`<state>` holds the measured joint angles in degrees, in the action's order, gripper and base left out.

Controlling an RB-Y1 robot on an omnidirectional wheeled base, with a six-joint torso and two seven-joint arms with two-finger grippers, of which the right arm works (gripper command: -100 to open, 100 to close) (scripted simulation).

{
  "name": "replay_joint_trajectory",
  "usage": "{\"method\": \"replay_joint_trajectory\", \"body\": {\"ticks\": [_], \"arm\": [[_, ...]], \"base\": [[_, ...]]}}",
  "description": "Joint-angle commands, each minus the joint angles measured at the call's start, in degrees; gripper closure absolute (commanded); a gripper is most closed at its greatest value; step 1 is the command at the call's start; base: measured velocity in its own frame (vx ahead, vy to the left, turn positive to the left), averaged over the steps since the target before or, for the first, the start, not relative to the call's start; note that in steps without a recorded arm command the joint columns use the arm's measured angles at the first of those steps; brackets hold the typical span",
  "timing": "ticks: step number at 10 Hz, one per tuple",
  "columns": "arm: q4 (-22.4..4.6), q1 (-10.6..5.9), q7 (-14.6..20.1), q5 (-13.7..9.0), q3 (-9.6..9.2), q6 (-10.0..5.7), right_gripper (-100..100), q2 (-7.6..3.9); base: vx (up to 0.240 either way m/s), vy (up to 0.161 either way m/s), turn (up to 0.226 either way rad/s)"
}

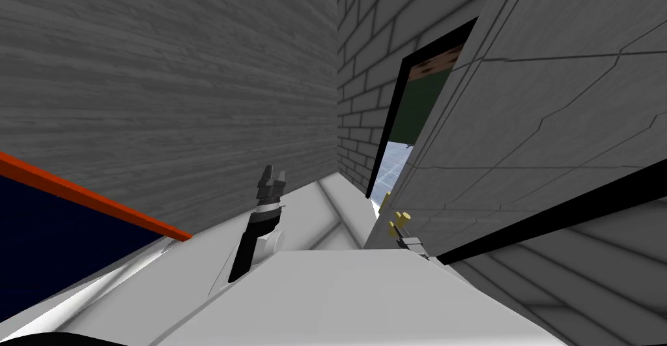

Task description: Pull the door open

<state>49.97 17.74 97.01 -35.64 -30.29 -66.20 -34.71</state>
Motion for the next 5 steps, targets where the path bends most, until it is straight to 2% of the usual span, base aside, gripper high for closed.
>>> {"method": "replay_joint_trajectory", "body": {"ticks": [1, 5], "arm": [[-0.66, 0.06, 0.58, 0.29, -0.53, -0.7, 100, -0.21], [-2.36, -0.2, 2.03, 0.91, -1.61, -2.54, 100, -0.84]], "base": [[-0.196, -0.044, 0.118], [-0.209, -0.052, 0.139]]}}
